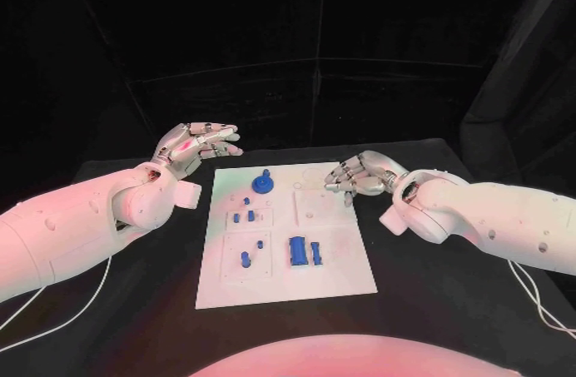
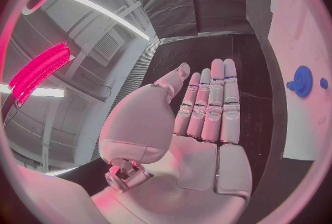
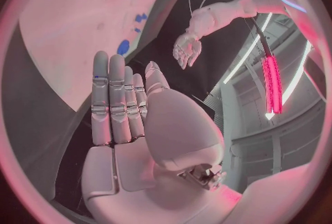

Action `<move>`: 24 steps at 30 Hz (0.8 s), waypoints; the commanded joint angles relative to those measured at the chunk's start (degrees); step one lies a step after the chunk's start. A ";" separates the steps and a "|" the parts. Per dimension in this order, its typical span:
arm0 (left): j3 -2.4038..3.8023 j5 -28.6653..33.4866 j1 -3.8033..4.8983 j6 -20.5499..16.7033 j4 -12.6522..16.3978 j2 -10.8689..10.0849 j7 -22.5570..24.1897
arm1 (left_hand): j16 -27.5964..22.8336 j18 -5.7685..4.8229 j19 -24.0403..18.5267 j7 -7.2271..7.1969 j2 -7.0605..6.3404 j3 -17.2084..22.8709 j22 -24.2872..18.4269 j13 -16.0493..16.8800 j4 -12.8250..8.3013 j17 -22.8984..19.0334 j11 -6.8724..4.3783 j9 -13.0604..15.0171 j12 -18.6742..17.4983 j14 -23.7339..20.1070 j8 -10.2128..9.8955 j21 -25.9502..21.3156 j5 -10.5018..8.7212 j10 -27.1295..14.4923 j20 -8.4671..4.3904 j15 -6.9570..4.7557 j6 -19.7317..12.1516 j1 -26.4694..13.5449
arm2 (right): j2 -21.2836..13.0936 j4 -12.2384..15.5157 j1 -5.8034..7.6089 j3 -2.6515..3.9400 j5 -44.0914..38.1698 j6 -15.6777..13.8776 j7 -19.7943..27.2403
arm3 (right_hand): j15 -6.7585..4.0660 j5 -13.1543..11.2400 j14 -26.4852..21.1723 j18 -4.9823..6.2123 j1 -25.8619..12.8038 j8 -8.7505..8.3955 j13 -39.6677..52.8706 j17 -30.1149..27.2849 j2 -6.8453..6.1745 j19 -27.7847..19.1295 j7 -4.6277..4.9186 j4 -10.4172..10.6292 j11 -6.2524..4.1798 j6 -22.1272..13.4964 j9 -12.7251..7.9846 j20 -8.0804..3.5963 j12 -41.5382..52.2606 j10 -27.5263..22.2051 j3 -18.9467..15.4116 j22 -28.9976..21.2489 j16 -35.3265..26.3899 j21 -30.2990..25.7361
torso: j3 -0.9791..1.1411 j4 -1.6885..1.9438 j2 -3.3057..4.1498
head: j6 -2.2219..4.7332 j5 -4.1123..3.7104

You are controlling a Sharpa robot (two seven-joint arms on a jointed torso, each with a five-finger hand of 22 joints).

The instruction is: Assemble the parts on the task board

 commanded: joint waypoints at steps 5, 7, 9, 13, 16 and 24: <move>0.06 0.13 -0.03 2.60 -7.78 3.81 2.93 | -7.78 0.21 -5.34 0.00 -0.10 0.66 -3.09 -0.06 0.00 -2.73 0.82 -0.11 -4.10 -1.86 -2.12 -4.19 -0.42 0.81 2.41 1.63 0.04 -0.71 | 7.20 -14.26 1.50 0.12 23.33 2.45 18.49 | 3.47 -1.49 -6.49 0.57 2.26 -4.37 -14.85 -10.86 0.68 -5.18 1.30 -1.14 2.68 1.04 -3.57 3.99 -10.79 2.75 -0.04 -9.90 -17.59 -14.74 | -0.49 0.34 -2.76 | 2.49 0.58; 0.07 0.64 -0.14 1.91 -9.84 4.96 3.25 | -9.79 0.29 -6.87 0.20 -0.17 0.37 -3.98 -0.03 0.16 -3.55 1.14 -0.11 -5.25 -2.52 -2.93 -5.32 -0.43 0.56 3.11 2.14 -0.25 -0.92 | 9.04 -16.82 1.61 0.21 24.07 3.20 19.49 | 4.42 -2.05 -7.93 0.63 2.19 -5.53 -17.95 -13.74 0.67 -6.12 1.51 -1.47 3.19 1.21 -4.74 5.09 -12.34 3.23 -0.11 -12.21 -21.18 -18.09 | -0.30 0.41 -3.10 | 3.47 1.08; 0.08 2.07 -0.27 0.56 -12.07 6.24 3.46 | -11.21 0.23 -7.99 0.29 -0.22 -0.01 -4.57 -0.07 0.36 -4.12 1.42 -0.14 -6.10 -3.38 -3.62 -6.08 -0.47 -0.02 3.60 2.64 -0.76 -1.14 | 11.67 -20.09 1.69 0.47 24.88 4.41 20.57 | 4.90 -2.33 -8.57 0.62 1.94 -6.18 -19.63 -15.36 0.82 -6.38 1.50 -1.65 3.53 1.25 -5.44 5.72 -13.18 3.25 -0.08 -13.40 -22.99 -19.77 | -0.29 0.34 -3.32 | 4.61 1.30; 0.10 4.33 -0.61 -2.51 -14.98 8.39 3.88 | -15.75 0.10 -13.64 0.62 -0.68 -2.63 -6.75 0.01 1.22 -5.79 2.94 -0.15 -9.50 -6.99 -5.08 -9.15 -0.66 -3.61 5.42 4.60 -2.92 -1.70 | 15.94 -25.58 1.76 0.81 26.36 6.18 21.94 | 6.48 -2.98 -9.73 0.79 0.62 -7.86 -25.18 -21.39 0.97 -6.71 2.35 -3.24 4.75 0.76 -8.22 7.45 -16.17 2.00 0.24 -17.53 -28.23 -25.41 | -0.17 0.40 -3.77 | 5.75 1.23; 0.12 5.35 -0.90 -4.55 -16.36 9.91 4.05 | -18.10 -0.09 -21.91 0.75 -0.38 -4.60 -8.67 -0.08 2.07 -6.16 3.02 -0.17 -10.13 -9.00 -5.13 -9.86 -0.67 -6.68 5.96 5.30 -4.49 -1.87 | 18.19 -28.88 1.78 0.93 27.01 7.24 22.55 | 7.06 -3.21 -10.42 0.78 -1.02 -7.93 -27.35 -24.24 0.96 -6.35 2.37 -3.96 5.25 0.31 -9.60 7.96 -16.98 1.00 0.28 -19.12 -29.15 -27.48 | 0.01 0.90 -4.01 | 6.54 1.04; 0.21 2.82 -1.24 -3.88 -14.63 9.58 2.27 | -23.52 -3.94 -38.73 -3.97 -1.51 -10.31 -14.52 -3.59 8.37 -9.94 -1.42 -3.81 -13.54 -31.09 -8.66 -13.05 -5.09 -29.80 -0.83 1.12 -27.45 -30.36 | 17.84 -27.14 1.48 0.96 25.15 2.66 19.71 | 3.95 -6.36 -35.29 -3.01 -36.12 -11.51 -33.25 -29.39 -1.91 -29.82 -2.44 -6.55 1.39 -21.39 -13.69 2.30 -20.74 -23.78 4.93 -25.01 -32.73 -34.57 | 0.05 0.57 -3.07 | 7.27 1.84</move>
